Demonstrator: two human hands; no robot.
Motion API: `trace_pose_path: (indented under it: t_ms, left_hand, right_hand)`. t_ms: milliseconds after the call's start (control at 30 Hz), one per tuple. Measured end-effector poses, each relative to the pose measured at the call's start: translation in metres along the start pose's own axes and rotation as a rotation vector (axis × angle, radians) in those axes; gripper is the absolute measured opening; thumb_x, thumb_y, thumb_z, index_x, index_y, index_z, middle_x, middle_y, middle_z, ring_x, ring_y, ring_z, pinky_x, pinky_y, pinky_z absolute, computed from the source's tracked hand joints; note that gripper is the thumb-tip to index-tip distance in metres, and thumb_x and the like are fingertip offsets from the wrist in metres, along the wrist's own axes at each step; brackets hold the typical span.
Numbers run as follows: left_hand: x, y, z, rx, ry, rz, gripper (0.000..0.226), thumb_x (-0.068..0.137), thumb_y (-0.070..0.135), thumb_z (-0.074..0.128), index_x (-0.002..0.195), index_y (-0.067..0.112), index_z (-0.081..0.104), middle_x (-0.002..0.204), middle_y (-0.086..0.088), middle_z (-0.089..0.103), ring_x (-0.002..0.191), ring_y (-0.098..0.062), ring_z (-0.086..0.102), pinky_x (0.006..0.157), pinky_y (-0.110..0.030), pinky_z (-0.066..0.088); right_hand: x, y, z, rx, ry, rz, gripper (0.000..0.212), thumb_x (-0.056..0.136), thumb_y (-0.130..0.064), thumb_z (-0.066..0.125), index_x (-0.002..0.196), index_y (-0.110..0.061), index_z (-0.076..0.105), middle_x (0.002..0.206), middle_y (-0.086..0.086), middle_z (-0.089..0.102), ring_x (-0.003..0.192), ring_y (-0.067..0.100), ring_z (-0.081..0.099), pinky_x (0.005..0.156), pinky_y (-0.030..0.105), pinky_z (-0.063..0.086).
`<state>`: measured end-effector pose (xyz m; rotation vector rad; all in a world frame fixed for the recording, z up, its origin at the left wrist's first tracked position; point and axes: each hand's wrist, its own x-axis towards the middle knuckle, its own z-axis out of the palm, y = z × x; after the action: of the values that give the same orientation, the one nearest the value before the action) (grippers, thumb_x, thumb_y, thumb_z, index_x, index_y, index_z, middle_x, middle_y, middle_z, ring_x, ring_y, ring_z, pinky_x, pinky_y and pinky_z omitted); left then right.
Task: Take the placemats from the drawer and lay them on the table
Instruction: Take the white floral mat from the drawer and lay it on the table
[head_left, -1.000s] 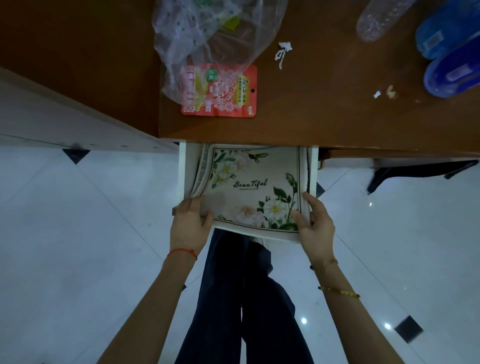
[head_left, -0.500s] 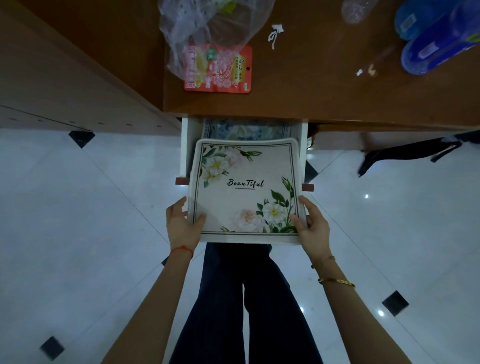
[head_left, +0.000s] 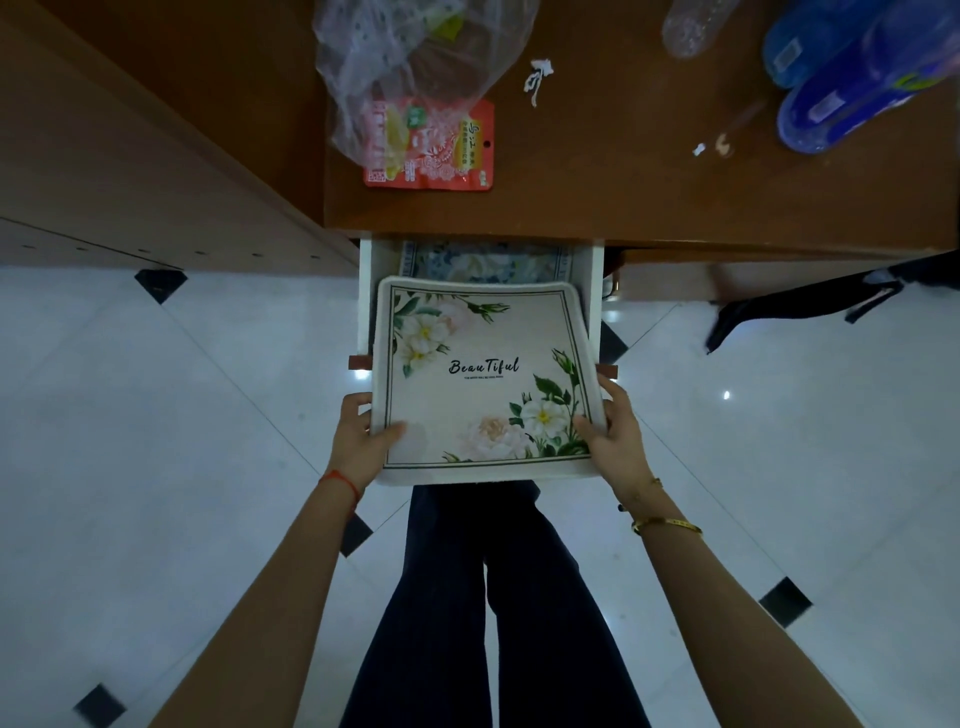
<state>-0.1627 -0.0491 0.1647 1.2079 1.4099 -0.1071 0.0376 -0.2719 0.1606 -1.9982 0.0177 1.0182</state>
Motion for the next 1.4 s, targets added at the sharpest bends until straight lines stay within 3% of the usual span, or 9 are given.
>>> trace_pose_path:
  t_ms: [367,500,667,867,967,1100,1200,1267,1400]
  left_hand:
    - [-0.108,0.066,-0.033,-0.027,0.028,0.235,0.039,0.087,0.002,0.065,0.115,0.019,0.044,0.108,-0.010,0.066,0.095,-0.024,0.064,0.084,-0.035,0.053]
    - [-0.158,0.103,-0.051,-0.022,0.010,0.330,0.039,0.086,0.001,0.065,0.116,0.017,0.045,0.108,-0.007,0.067,0.093,-0.016,0.066,0.083,-0.031,0.054]
    - [-0.202,0.136,-0.066,0.043,-0.039,0.444,0.039,0.087,0.000,0.064,0.117,0.021,0.050,0.106,0.009,0.065,0.093,0.001,0.064,0.083,-0.020,0.054]
    - [-0.233,0.158,-0.078,0.105,-0.121,0.536,0.042,0.087,0.000,0.063,0.121,0.021,0.051,0.111,0.007,0.064,0.098,-0.001,0.062,0.085,-0.020,0.052]
    - [-0.242,0.168,-0.083,0.124,-0.179,0.568,0.044,0.086,0.000,0.064,0.121,0.022,0.050,0.111,0.010,0.063,0.098,0.000,0.062,0.087,-0.024,0.051]
    - [-0.250,0.181,-0.088,0.164,-0.294,0.615,0.047,0.087,0.000,0.064,0.121,0.027,0.048,0.113,0.012,0.062,0.101,-0.001,0.061,0.088,-0.022,0.049]
    - [-0.252,0.193,-0.089,0.203,-0.396,0.653,0.045,0.086,-0.003,0.063,0.122,0.021,0.049,0.115,0.005,0.063,0.103,-0.007,0.062,0.091,-0.028,0.050]
    - [-0.253,0.201,-0.086,0.244,-0.466,0.692,0.045,0.086,-0.006,0.061,0.124,0.015,0.048,0.118,-0.003,0.061,0.108,-0.017,0.060,0.094,-0.032,0.049]
    - [-0.256,0.214,-0.077,0.342,-0.628,0.738,0.046,0.086,-0.009,0.059,0.123,0.016,0.047,0.118,-0.003,0.060,0.109,-0.015,0.059,0.096,-0.032,0.048]
  right_hand:
    - [-0.096,-0.079,-0.036,0.096,0.038,-0.145,0.053,0.090,0.007,0.056,0.138,-0.011,0.042,0.127,0.013,0.060,0.117,0.025,0.059,0.102,0.041,0.049]
    - [-0.150,-0.116,-0.056,0.132,0.074,-0.211,0.047,0.090,0.008,0.055,0.132,-0.010,0.046,0.123,0.011,0.061,0.116,0.024,0.059,0.098,0.025,0.050]
    - [-0.206,-0.143,-0.072,0.190,0.125,-0.245,0.047,0.089,0.009,0.055,0.130,-0.012,0.045,0.121,0.012,0.063,0.112,0.021,0.062,0.098,0.032,0.051]
    - [-0.256,-0.154,-0.080,0.218,0.231,-0.286,0.047,0.089,0.007,0.057,0.126,-0.018,0.046,0.119,0.009,0.064,0.110,0.018,0.063,0.095,0.025,0.052]
    - [-0.278,-0.154,-0.079,0.242,0.297,-0.289,0.046,0.089,0.006,0.058,0.126,-0.019,0.047,0.120,0.007,0.064,0.108,0.009,0.064,0.093,0.020,0.052]
    - [-0.308,-0.148,-0.070,0.272,0.409,-0.268,0.045,0.089,0.003,0.059,0.129,-0.015,0.047,0.118,0.006,0.066,0.107,0.016,0.065,0.096,0.040,0.053]
    - [-0.332,-0.143,-0.060,0.316,0.504,-0.250,0.045,0.090,0.001,0.059,0.129,-0.017,0.047,0.117,0.005,0.066,0.107,0.018,0.065,0.095,0.046,0.053]
    - [-0.348,-0.138,-0.051,0.345,0.578,-0.235,0.044,0.090,-0.001,0.059,0.129,-0.019,0.047,0.114,0.002,0.067,0.104,0.017,0.066,0.093,0.046,0.054]
    - [-0.379,-0.124,-0.032,0.436,0.714,-0.184,0.044,0.090,-0.001,0.060,0.128,-0.021,0.047,0.112,0.001,0.067,0.102,0.014,0.067,0.091,0.038,0.056]
